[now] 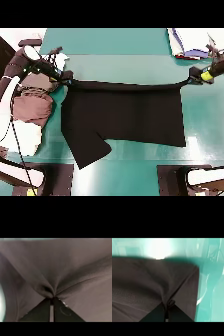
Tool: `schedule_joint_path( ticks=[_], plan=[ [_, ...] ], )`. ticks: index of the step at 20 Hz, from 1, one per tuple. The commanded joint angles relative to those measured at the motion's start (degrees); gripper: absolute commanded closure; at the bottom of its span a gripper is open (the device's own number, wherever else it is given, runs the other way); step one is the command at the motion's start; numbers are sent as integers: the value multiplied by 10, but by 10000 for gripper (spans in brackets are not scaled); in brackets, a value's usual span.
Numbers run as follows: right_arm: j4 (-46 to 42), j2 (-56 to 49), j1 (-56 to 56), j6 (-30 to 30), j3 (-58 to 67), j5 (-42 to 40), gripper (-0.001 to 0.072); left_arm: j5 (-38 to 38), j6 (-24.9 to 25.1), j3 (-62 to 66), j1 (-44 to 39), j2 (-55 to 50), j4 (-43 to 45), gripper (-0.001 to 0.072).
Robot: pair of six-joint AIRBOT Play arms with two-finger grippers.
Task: Fold the shirts.
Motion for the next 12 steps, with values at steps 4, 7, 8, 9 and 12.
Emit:
schedule_joint_path(
  ticks=[4,7,8,9,12],
  plan=[
    [19,67,11,-1,-182,-93,380,-9,-39,-73,0,-1,34,189],
    [49,84,-7,-2,-183,-73,264,-14,-50,-74,0,31,42,226],
    [47,103,-13,-2,-185,-57,264,-19,-52,-78,0,56,72,226],
    [48,131,-21,-2,-195,-43,264,-25,-62,-95,0,93,111,226],
    [56,234,-32,-3,-246,-19,264,-38,-81,-211,0,220,160,225]
  ],
)
